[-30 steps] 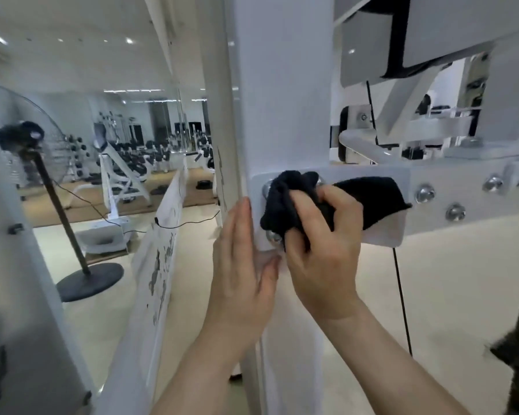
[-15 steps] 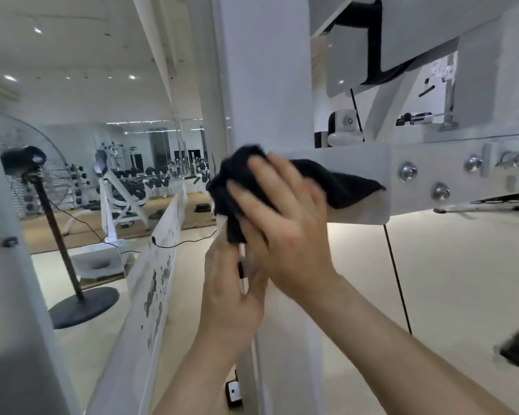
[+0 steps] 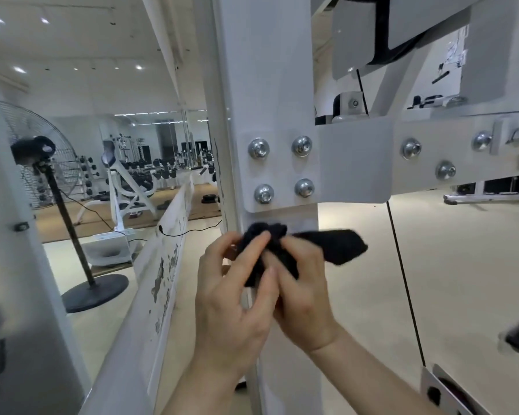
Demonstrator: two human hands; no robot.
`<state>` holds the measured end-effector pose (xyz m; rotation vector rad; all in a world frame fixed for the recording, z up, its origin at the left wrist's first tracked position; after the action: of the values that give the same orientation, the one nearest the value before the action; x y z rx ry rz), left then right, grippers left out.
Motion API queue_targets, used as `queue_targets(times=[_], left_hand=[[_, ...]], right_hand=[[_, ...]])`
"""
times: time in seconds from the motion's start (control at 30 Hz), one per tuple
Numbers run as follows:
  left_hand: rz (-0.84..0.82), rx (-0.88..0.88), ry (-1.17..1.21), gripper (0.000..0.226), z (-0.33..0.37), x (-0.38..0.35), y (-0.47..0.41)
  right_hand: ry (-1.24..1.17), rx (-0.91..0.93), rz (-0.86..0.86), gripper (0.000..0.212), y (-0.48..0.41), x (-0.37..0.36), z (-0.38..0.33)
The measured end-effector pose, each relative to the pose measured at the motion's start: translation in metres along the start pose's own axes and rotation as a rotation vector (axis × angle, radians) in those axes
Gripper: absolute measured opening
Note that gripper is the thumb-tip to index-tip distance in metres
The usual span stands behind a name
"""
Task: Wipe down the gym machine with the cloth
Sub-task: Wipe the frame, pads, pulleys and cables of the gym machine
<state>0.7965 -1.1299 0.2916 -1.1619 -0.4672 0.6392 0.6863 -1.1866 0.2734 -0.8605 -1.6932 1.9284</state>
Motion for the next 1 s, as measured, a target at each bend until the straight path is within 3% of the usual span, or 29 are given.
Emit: queue_targets(times=[0.17,0.33,0.43,0.57,0.7,0.8,0.9,1.0], left_hand=[[-0.061,-0.124,-0.172,0.030,0.001,0.002,0.005],[0.119,-0.520,-0.291,0.037,0.034,-0.013,-0.054],[0.118,-0.697,-0.412,0.032,0.052,-0.035,-0.098],[-0.027,-0.816,-0.472,0.033,0.040,-0.047,-0.113],[-0.095,-0.797,-0.511,0.047,0.031,-0.042,-0.113],[-0.149,-0.756,-0.525,0.051,0.039,-0.041,-0.114],[-0.130,-0.648,-0.499,0.054,0.056,-0.042,-0.111],[-0.133,-0.596,-0.429,0.054,0.080,-0.056,-0.109]], right_hand=[[-0.018,0.106,-0.176,0.013,0.008,0.029,0.004],[0.288,0.141,0.131,0.024,-0.118,0.026,0.026],[0.436,0.169,0.038,0.026,-0.131,0.022,0.026],[0.495,0.348,-0.103,0.023,-0.108,0.056,0.042],[0.441,0.465,-0.138,0.018,-0.121,0.085,0.061],[0.251,0.295,-0.092,0.028,-0.129,0.085,0.064],[0.155,0.115,0.068,0.042,-0.125,0.077,0.059],[0.086,-0.039,0.206,0.034,-0.135,0.076,0.070]])
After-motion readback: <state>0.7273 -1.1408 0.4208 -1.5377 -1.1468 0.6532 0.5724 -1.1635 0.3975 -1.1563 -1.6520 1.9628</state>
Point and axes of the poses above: each hand's wrist, its own y-axis away from the middle knuckle, its own x-axis out of the back of the hand, z = x × y, the point moved 1 cm from there along -y, towards the middle knuckle, and after that the axes turned 11 degrees about z, right-handed, at the moved point
